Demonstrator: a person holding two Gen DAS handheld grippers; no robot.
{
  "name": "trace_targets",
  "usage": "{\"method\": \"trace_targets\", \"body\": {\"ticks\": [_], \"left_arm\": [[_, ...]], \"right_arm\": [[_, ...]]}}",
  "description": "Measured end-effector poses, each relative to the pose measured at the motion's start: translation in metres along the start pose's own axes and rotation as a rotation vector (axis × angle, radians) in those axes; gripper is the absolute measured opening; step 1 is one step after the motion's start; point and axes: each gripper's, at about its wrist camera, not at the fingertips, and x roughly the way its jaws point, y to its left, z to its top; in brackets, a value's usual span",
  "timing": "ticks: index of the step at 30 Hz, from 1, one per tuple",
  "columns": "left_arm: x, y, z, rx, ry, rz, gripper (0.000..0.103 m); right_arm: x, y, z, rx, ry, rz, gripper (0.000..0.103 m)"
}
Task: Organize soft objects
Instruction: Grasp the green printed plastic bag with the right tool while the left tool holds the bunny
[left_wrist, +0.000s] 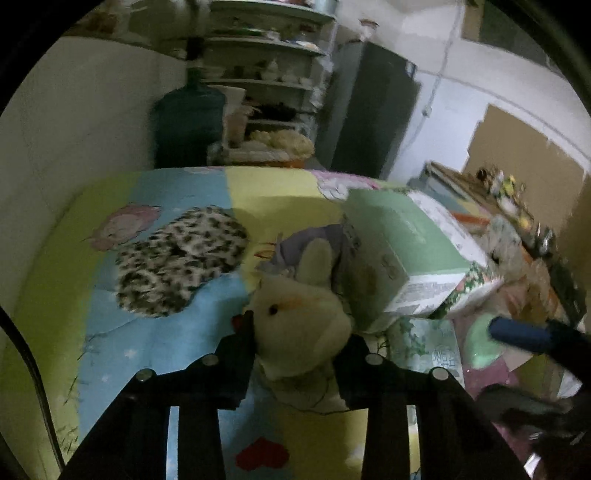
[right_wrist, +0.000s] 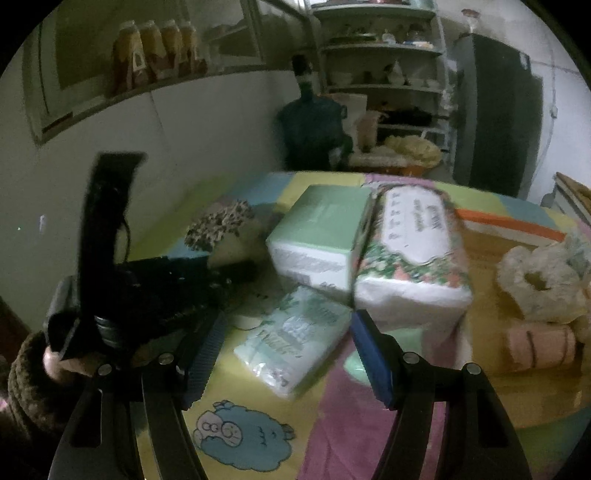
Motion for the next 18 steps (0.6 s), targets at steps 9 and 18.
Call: {"method": "trace_targets", "body": {"ticks": [9, 18], "left_arm": [[-0.049, 0.011, -0.015, -0.056, -0.149, 0.128, 0.037], [-0.067, 0.014, -0.024, -0.053, -0.194, 0.201, 0.037]], "right_arm": [[0.037, 0.011, 0.000, -0.003, 0.117, -0.063, 0.072], [0.059, 0.028, 0.000, -0.066, 0.139, -0.147, 0.070]]}}
